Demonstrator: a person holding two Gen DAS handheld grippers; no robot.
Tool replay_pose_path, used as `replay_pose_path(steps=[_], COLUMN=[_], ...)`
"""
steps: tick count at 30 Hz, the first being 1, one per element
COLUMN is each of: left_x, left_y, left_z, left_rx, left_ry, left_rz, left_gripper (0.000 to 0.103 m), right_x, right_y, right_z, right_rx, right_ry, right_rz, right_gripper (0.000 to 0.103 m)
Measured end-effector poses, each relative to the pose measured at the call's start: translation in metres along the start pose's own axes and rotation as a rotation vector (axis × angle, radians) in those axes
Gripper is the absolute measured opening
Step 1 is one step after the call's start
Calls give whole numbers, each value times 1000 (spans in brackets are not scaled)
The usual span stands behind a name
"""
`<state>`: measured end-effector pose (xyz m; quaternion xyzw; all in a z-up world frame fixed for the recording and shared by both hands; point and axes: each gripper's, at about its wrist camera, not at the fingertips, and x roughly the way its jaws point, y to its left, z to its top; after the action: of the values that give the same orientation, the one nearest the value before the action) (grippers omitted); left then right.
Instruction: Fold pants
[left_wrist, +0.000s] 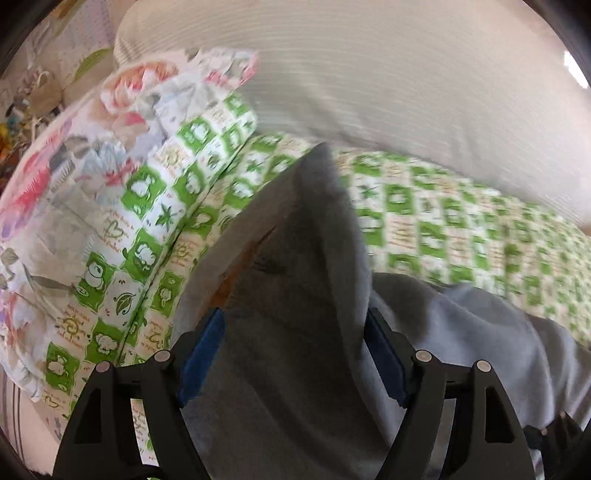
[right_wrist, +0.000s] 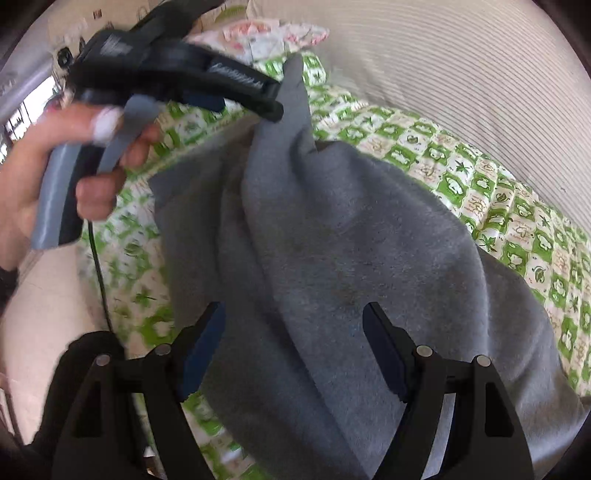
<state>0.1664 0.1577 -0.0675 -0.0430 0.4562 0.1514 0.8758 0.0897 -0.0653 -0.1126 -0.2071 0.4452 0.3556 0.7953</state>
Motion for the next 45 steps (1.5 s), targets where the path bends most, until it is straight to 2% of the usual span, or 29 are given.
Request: replay_pose_path(steps=[1, 2, 3, 4, 5, 7, 10, 14, 18, 20, 23, 27, 30, 31, 33, 34, 35, 38, 45], left_x=[4, 8, 10, 11, 8, -4, -33, -74, -85, -84, -68, -37, -29, -30, -37, -42, -48, -55, -29], left_y=[3, 9, 14, 20, 26, 30, 41, 60, 71, 78, 78, 87, 95, 98, 106, 110, 114, 122, 120], left_z=[0, 0, -1, -3, -6, -11, -18, -31, -43, -57, -73, -97, -109, -112, -118, -120, -122, -123, -113], left_rx=[-12, -33, -50, -78, -100, -95, -115, -148, -170, -180, -183, -215, -237, -243, -259, -266, -280, -311, -363], left_ry=[3, 18, 34, 52, 50, 25, -18, -69, -70, -52, -8, 82, 107, 104, 89, 78, 63, 42, 85], left_rz=[-11, -39, -70, -128, -162, -174, -222, -290, -340, -360, -350, -342, -322, -315, -302, -288, -278, -282, -275], left_gripper=[65, 38, 23, 9, 9, 7, 6, 6, 6, 6, 6, 7, 8, 11, 23, 32, 39, 53, 55], right_x=[6, 9, 11, 10, 6, -8, -32, -69, -91, -91, -83, -55, -34, -31, -28, -29, -32, -46, -56], right_y=[-1, -4, -11, -19, -27, -37, -38, -27, -15, -7, 7, 13, 12, 11, 7, 6, 5, -1, -34], right_z=[0, 0, 1, 3, 4, 7, 12, 17, 12, 6, -5, -19, -29, -30, -32, -31, -29, -18, 23], right_rx=[-10, -8, 22, 61, 101, 142, 151, 107, 79, 65, 21, 11, 28, 37, 70, 77, 83, 103, 193], right_ry=[14, 20, 29, 30, 18, -17, -54, -91, -86, -63, -10, 75, 132, 143, 162, 159, 152, 104, 7], right_rz=[-28, -45, -36, -13, 12, 34, 69, 67, 99, 114, 102, 105, 107, 107, 120, 123, 137, 172, 154], right_gripper=[64, 47, 16, 5, 5, 4, 4, 4, 4, 4, 4, 4, 4, 8, 8, 11, 13, 15, 16])
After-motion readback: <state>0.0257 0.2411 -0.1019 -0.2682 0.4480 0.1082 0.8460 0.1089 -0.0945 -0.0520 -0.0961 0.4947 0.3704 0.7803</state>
